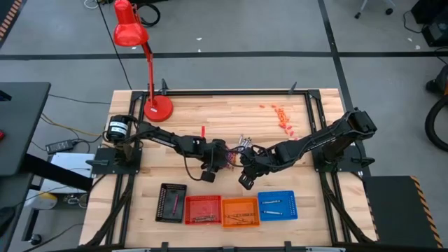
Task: Sort crayons
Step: Put the violet crayon into the black bin
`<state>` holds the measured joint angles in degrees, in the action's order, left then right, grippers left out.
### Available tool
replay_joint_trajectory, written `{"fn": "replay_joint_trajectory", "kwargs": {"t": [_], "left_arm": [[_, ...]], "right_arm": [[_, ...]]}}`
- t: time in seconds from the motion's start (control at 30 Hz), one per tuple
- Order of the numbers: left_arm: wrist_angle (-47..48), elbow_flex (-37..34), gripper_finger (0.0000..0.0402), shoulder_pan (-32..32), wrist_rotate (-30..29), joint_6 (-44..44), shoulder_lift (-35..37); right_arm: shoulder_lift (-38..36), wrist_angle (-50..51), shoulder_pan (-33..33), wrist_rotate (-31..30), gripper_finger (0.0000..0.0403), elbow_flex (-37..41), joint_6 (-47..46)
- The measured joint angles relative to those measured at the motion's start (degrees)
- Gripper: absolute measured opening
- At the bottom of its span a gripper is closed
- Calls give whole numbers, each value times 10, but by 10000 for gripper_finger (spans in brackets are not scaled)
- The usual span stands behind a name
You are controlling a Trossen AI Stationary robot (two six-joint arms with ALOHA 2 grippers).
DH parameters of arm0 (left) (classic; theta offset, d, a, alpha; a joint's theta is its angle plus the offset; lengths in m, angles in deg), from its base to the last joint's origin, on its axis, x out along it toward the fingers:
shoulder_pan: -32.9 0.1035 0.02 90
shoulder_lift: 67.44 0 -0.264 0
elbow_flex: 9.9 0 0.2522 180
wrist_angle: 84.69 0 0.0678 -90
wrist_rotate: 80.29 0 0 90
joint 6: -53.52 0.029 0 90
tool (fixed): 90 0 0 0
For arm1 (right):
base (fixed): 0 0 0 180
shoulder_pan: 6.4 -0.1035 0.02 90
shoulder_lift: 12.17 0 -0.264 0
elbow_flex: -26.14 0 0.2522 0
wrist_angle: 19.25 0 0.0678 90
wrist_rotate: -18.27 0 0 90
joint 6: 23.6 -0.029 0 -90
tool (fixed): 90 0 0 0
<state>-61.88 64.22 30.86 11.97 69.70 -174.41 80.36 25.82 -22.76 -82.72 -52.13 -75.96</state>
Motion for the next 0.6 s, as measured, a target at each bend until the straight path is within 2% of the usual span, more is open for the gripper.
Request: {"fn": "replay_joint_trajectory", "kwargs": {"t": [0.6], "left_arm": [[8, 3, 124, 2, 2, -6, -22]], "right_arm": [[0, -10, 0, 0, 97, 0, -2]]}}
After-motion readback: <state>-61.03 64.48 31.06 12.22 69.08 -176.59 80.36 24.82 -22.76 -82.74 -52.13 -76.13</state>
